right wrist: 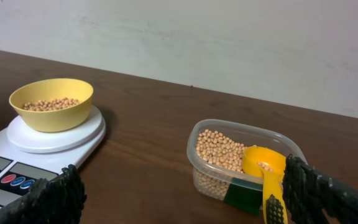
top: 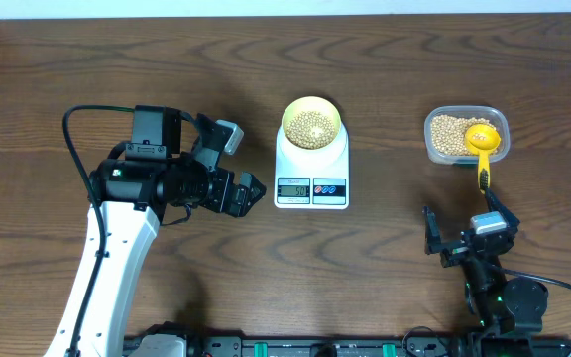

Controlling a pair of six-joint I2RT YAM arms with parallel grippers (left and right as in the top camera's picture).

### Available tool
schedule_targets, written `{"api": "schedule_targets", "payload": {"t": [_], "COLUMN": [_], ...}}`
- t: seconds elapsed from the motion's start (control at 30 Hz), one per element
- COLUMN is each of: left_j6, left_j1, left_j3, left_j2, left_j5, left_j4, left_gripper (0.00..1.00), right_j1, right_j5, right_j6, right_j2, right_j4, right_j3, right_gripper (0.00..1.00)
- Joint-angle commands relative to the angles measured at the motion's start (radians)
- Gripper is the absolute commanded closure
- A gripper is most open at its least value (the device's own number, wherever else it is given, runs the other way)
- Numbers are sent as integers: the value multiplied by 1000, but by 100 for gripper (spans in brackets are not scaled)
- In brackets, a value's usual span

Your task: Scoop item into bowl and weigh 50g on scale

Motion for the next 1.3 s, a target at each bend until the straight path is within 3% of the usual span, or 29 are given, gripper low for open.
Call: {"api": "schedule_targets", "payload": {"t": [0.0,0.3,0.5,0.67,1.07,1.27], "left_j6": [6,6,6,5,5,5], "left_j1": [5,5,5,5,175,201], "left_j3": [-5,-5,-6,-34,-365,-534], "left_j2": [3,-62,-167,-230,-433,-555], "left_j5": [-5,-16,-300,-393,-424,-422], "left_j4": [-3,74,98,146,675,857], "left_gripper": [2,2,2,2,2,2], "right_j1": [8,8,8,8,8,8], "right_j5": [12,12,12,12,12,12], "right_j6": [-10,-10,-10,-10,-10,-10], "right_j2": [-7,-7,-7,-7,-7,-7], "right_j4": [-5,-5,-5,-5,-5,-5], "right_j3": [-3,-3,-3,-3,-3,-3], "right_gripper": [1,1,1,1,1,1]}}
